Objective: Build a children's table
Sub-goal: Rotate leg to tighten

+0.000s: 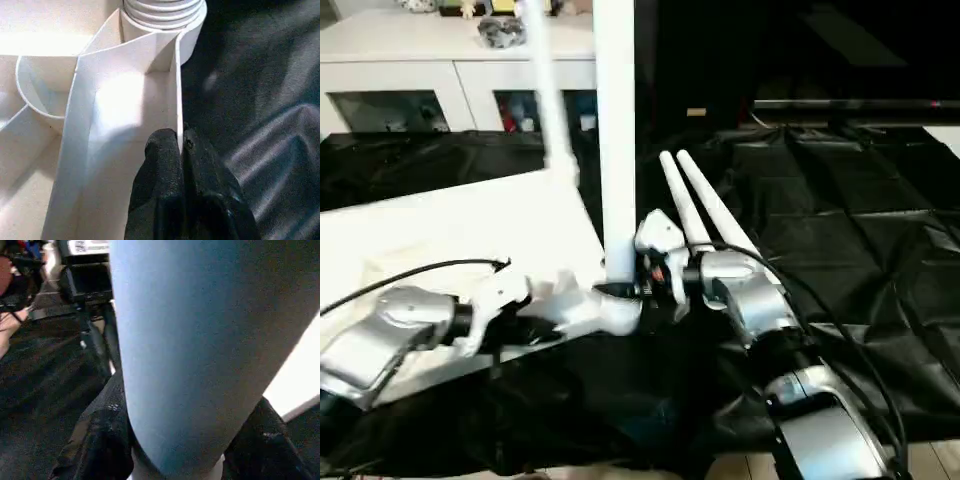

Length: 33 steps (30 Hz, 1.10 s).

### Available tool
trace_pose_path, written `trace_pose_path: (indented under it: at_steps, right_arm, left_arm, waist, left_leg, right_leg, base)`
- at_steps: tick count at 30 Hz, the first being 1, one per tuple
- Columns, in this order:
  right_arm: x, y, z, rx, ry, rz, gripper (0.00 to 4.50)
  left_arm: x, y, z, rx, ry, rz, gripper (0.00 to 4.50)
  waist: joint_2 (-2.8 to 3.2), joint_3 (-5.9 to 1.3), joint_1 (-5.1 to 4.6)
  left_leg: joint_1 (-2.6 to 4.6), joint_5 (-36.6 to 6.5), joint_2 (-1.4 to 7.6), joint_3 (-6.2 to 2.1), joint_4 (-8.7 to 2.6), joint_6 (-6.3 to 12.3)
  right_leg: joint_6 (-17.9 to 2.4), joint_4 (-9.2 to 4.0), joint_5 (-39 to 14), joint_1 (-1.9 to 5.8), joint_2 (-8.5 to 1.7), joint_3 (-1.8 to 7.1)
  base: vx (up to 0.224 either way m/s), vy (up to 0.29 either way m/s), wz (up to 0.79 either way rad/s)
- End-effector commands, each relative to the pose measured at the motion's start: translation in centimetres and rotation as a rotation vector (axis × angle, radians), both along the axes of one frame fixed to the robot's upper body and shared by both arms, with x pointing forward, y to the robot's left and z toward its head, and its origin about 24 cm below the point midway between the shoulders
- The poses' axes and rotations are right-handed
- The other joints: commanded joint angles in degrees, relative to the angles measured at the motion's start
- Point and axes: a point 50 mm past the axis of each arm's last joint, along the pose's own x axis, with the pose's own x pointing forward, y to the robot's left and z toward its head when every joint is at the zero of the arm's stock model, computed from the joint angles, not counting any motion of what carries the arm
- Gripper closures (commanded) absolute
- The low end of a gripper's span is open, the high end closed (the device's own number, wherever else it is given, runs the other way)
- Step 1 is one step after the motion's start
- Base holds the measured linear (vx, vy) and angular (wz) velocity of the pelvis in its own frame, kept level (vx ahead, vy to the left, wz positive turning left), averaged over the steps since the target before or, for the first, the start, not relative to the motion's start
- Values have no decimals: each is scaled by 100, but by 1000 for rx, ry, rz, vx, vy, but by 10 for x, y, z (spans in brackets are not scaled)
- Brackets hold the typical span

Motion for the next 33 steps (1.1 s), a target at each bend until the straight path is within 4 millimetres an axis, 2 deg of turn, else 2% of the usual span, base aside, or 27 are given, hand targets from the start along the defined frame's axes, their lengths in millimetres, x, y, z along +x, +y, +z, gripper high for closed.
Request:
trace_pose_path:
  at_steps: [1,5,7,8,10,12,13,14,15,16,17,18,19,20,21,22,23,24,25,26,27,28,29,30,31,32,33]
  right_arm:
    - [-18,-10,-37,-143,132,35,261]
    - [-16,-8,-39,-133,133,20,261]
    - [-10,-6,-40,-126,130,-50,261]
    - [-1,-4,-42,-125,114,-162,261]
    - [6,-3,-44,-134,92,-262,261]
    - [15,-3,-48,-149,83,-402,261]
    - [18,-2,-50,-153,88,-459,261]
    - [20,0,-51,-152,97,-504,261]
    - [22,2,-53,-148,112,-547,261]
    - [23,4,-53,-143,121,-578,261]
    - [25,8,-54,-134,137,-625,261]
    - [26,11,-55,-129,149,-654,261]
    - [26,16,-57,-131,166,-686,261]
    - [27,20,-58,-135,178,-707,261]
    - [26,30,-60,-133,208,-734,261]
    - [25,37,-61,-125,224,-734,261]
    - [25,37,-61,-125,224,-734,261]
    - [23,46,-62,-127,231,-728,261]
    - [23,48,-62,-130,230,-726,261]
    - [23,49,-62,-133,229,-725,261]
    - [22,52,-63,-135,232,-720,261]
    - [21,56,-63,-130,239,-718,261]
    - [21,57,-63,-130,240,-719,261]
    - [21,58,-63,-126,244,-722,261]
    - [21,59,-63,-126,245,-728,261]
    - [21,59,-63,-126,245,-728,261]
    - [21,59,-63,-126,246,-731,261]
  left_arm:
    - [3,-14,18,-69,-33,-132,450]
    - [8,-12,20,-86,-35,-97,450]
    - [12,-13,21,-97,-36,-53,450]
    - [16,-15,22,-114,-33,-6,450]
    - [19,-17,23,-124,-35,30,450]
    - [26,-21,25,-142,-41,100,450]
    - [30,-25,26,-156,-46,153,450]
    - [35,-28,28,-162,-54,196,450]
    - [38,-31,30,-163,-58,234,450]
    - [40,-34,30,-157,-63,260,450]
    - [44,-38,31,-142,-72,300,450]
    - [46,-40,32,-130,-77,326,450]
    - [49,-45,32,-117,-81,371,450]
    - [51,-49,32,-107,-84,407,450]
    - [55,-59,33,-100,-111,472,450]
    - [57,-65,31,-107,-116,500,450]
    - [57,-65,31,-107,-116,500,450]
    - [57,-70,28,-89,-126,520,450]
    - [56,-70,27,-81,-129,520,450]
    - [56,-70,26,-70,-133,520,450]
    - [55,-71,25,-63,-130,518,450]
    - [55,-70,24,-58,-127,518,450]
    - [55,-70,24,-57,-126,519,450]
    - [55,-69,25,-62,-121,522,450]
    - [55,-67,25,-60,-121,526,450]
    - [55,-67,25,-60,-121,526,450]
    - [55,-66,26,-60,-121,528,450]
  waist:
    - [49,-250,-15]
    - [44,-243,-11]
    - [33,-232,-16]
    - [37,-209,-38]
    - [23,-194,-69]
    - [14,-163,-128]
    - [17,-140,-190]
    - [32,-135,-195]
    - [41,-139,-236]
    - [51,-128,-248]
    - [117,-108,-299]
    - [159,-99,-284]
    - [198,-93,-242]
    - [219,-82,-174]
    - [196,-79,-86]
    - [-200,-114,-117]
    - [-213,47,-74]
    - [-171,-5,-124]
    - [-148,22,-68]
    - [19,-188,44]
    - [78,-235,-61]
    - [112,-203,-91]
    - [61,-155,-130]
    - [40,-107,-154]
    - [36,-85,-207]
    - [29,-68,-249]
    - [50,-74,-256]
  left_leg:
    - [177,-2932,324,-171,-540,-271]
    - [181,-2957,321,-170,-541,-277]
    - [187,-2982,322,-170,-544,-291]
    - [189,-3122,311,-192,-537,-363]
    - [192,-3269,306,-210,-537,-414]
    - [202,-3595,294,-274,-551,-478]
    - [205,-3807,284,-305,-563,-546]
    - [243,-3949,273,-316,-555,-547]
    - [287,-4127,272,-325,-541,-546]
    - [291,-4198,277,-332,-548,-538]
    - [284,-4699,320,-389,-652,-558]
    - [224,-4899,357,-417,-743,-592]
    - [110,-5050,405,-419,-881,-626]
    - [-28,-5316,480,-320,-1168,-681]
    - [-52,-5322,492,-236,-1251,-648]
    - [491,-4237,140,4,-602,-499]
    - [1159,-3241,-140,-8,431,-460]
    - [600,-1602,-158,-131,539,0]
    - [232,-1545,20,-277,260,46]
    - [200,-1388,174,-327,-242,24]
    - [375,-1628,338,-365,-407,-29]
    - [354,-1913,357,-305,-490,-103]
    - [319,-2215,330,-273,-518,-92]
    - [431,-2917,266,-239,-493,-130]
    - [574,-3227,194,-209,-424,-132]
    - [518,-3226,188,-254,-447,-68]
    - [498,-3215,200,-267,-454,-58]
  right_leg:
    - [-1145,-500,-2347,54,-361,277]
    - [-1157,-508,-2472,49,-373,284]
    - [-1163,-511,-2579,32,-380,286]
    - [-1123,-532,-2866,15,-402,274]
    - [-1031,-558,-3166,6,-418,253]
    - [-723,-628,-3753,2,-421,184]
    - [-621,-636,-3929,5,-403,120]
    - [-526,-689,-4072,-10,-386,80]
    - [-476,-722,-4076,-25,-391,40]
    - [-473,-742,-4047,-15,-388,5]
    - [-424,-726,-3674,78,-315,-181]
    - [-453,-624,-3425,161,-286,-195]
    - [-536,-403,-3044,274,-262,-156]
    - [-680,-2,-2333,409,-148,-139]
    - [-676,130,-2225,430,-113,-94]
    - [-453,-625,-3801,-149,-201,41]
    - [-210,-1523,-5592,-827,-509,-160]
    - [79,-1381,-6342,-228,-946,187]
    - [135,-1139,-5906,283,-1129,164]
    - [42,-822,-3991,371,-661,-23]
    - [-656,-552,-1961,215,-443,-91]
    - [-1149,-486,-987,228,-408,-85]
    - [-1195,-526,-1132,233,-404,-90]
    - [-1001,-665,-2242,169,-413,-126]
    - [-747,-819,-3084,58,-432,-157]
    - [-510,-854,-3441,114,-437,-209]
    - [-407,-869,-3520,133,-451,-222]
  base:
    - [0,0,0]
    - [0,0,0]
    - [0,0,0]
    - [0,0,0]
    - [0,0,0]
    - [0,0,0]
    - [-47,19,-18]
    - [-72,30,-23]
    - [-51,22,-15]
    - [-59,29,-12]
    - [0,0,0]
    - [0,0,0]
    - [-65,23,-14]
    - [-95,-27,8]
    - [-95,-27,8]
    - [26,-96,22]
    - [55,-63,10]
    - [91,-51,-10]
    - [110,62,-36]
    - [89,51,-26]
    - [54,39,-6]
    - [0,0,0]
    - [0,0,0]
    - [0,0,0]
    - [0,0,0]
    - [0,0,0]
    - [0,0,0]
